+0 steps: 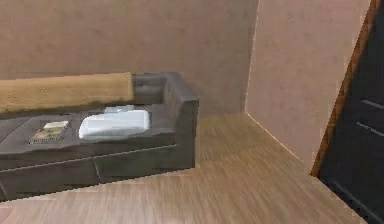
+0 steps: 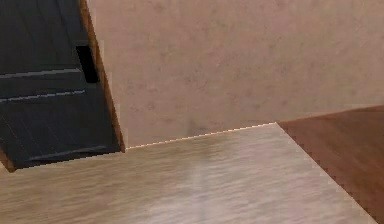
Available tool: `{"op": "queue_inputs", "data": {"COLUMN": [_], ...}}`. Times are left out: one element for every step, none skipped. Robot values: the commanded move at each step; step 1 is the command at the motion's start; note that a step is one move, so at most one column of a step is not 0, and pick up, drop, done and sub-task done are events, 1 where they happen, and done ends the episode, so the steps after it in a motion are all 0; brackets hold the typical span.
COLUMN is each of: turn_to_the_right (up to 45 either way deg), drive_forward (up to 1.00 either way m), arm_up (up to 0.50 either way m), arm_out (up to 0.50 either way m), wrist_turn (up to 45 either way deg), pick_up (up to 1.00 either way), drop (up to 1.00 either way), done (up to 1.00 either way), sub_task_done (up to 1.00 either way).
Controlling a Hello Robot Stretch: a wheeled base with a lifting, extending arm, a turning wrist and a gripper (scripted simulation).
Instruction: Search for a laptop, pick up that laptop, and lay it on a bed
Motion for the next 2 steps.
{"op": "queue_inputs", "data": {"turn_to_the_right": [-9.0,-3.0], "drive_forward": [0.0,0.0], "arm_up": [0.0,0.0], "arm_out": [0.0,0.0], "wrist_turn": [0.0,0.0], "pick_up": [0.0,0.0], "drop": [0.0,0.0], "done": [0.0,0.0], "sub_task_done": [0.0,0.0]}}
